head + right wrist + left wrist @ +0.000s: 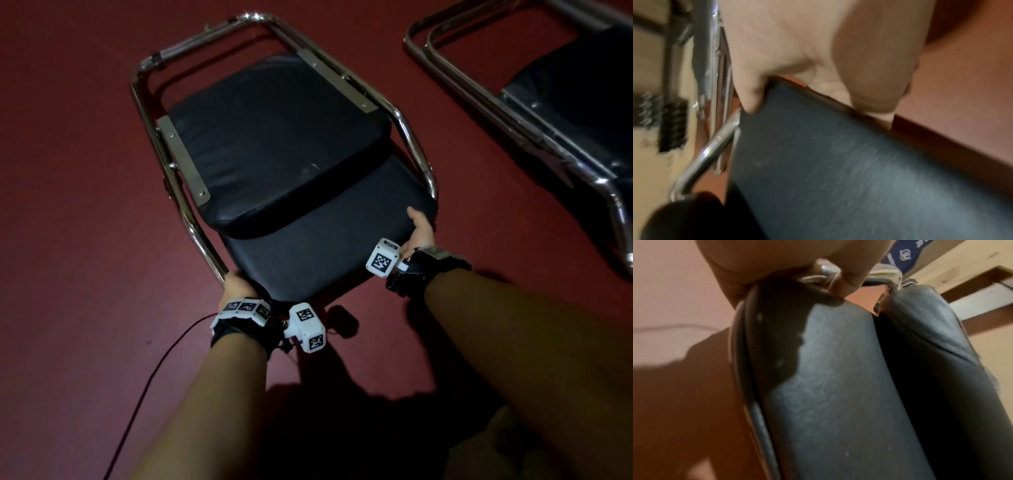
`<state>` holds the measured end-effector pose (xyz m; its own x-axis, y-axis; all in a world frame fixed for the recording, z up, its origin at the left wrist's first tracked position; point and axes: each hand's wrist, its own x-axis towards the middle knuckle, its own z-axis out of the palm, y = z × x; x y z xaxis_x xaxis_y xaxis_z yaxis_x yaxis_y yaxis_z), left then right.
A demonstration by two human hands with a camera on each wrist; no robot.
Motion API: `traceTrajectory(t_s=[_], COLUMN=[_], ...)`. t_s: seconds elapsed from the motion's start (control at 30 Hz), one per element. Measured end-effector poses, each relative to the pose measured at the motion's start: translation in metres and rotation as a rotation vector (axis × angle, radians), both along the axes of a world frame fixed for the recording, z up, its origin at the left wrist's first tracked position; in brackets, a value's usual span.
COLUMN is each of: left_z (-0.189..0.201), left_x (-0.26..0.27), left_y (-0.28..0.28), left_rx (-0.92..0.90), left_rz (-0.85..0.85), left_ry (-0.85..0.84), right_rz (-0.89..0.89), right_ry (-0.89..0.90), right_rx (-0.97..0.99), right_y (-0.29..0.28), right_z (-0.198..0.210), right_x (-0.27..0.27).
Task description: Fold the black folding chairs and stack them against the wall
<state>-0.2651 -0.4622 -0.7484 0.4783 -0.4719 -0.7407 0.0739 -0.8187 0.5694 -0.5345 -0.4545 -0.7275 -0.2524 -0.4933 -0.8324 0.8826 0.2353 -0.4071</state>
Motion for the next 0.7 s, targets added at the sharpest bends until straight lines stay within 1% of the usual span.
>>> traceTrajectory(t_s=[0.07,0.13,0.23,0.33,0.43,0.5,0.53,0.63,0.67,0.7], left_z=[0.006,0.009,0.022,0.038,0.073,0.102,0.117,0.166,0.189,0.201], left_x=[0.001,0.003,0.007,0.013,0.02,0.026,0.029,0.043,0.045,0.048], left_y=[0.002,0.007,0.015,0.028,0.045,0.054,0.058,0.073,0.077,0.081], left_rx=[0.027,0.046,0.018,0.053,0.088,0.109,0.125,0.183,0.201,0.192], left_rz=[0.106,0.137,0.199,0.215,0.242,0.253,0.267,0.229,0.233,0.239], left_ry=[0.084,0.096,0.138,0.176,0.156,0.158,0.155,0.132,0.11,0.127], right_rz=[0.053,0.089,0.057,0.048,0.087,0.125,0.141,0.155,0.15,0.154], right_ry=[-0.002,0.032,0.04,0.022,0.087,0.106,0.104,0.097,0.085,0.083], right_rx=[0.006,0.029,0.015,0.038,0.101,0.181,0.216,0.238,0.234,0.24], right_y=[0.001,0.003,0.007,0.018,0.036,0.049,0.055,0.072,0.077,0.082], right_z=[0.012,0.022,0.031,0.052,0.077,0.098,0.111,0.151,0.172,0.188], right_x=[0.007,0.013,0.015,0.017,0.016,0.019,0.021,0.024,0.025,0.027])
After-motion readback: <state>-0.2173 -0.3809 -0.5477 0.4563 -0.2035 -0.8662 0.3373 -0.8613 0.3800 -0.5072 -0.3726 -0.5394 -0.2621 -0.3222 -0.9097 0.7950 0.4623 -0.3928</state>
